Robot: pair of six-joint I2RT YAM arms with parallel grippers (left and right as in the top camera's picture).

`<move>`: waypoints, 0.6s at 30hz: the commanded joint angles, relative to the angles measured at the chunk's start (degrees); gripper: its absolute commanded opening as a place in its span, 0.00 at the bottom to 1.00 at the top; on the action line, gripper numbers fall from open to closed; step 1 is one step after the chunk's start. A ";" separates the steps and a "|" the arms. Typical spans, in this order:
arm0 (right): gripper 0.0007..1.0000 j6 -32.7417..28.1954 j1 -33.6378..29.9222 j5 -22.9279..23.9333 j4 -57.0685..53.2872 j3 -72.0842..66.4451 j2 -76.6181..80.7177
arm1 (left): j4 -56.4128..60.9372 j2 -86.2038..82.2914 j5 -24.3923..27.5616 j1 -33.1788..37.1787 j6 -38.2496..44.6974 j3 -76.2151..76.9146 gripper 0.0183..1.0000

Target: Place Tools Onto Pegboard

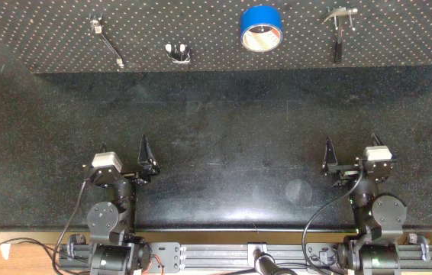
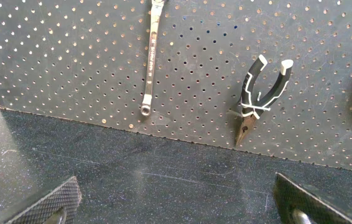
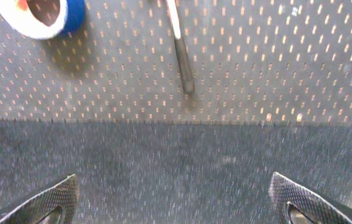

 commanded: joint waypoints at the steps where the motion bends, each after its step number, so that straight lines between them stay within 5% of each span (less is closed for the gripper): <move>1: 1.00 -1.68 0.92 0.33 -0.50 -0.15 -3.02 | -0.28 -0.33 0.35 0.13 -0.09 -0.13 1.00; 18: 1.00 -1.68 5.27 0.52 -0.37 -0.15 -2.99 | -0.28 -0.31 0.35 0.13 -0.09 -0.13 1.00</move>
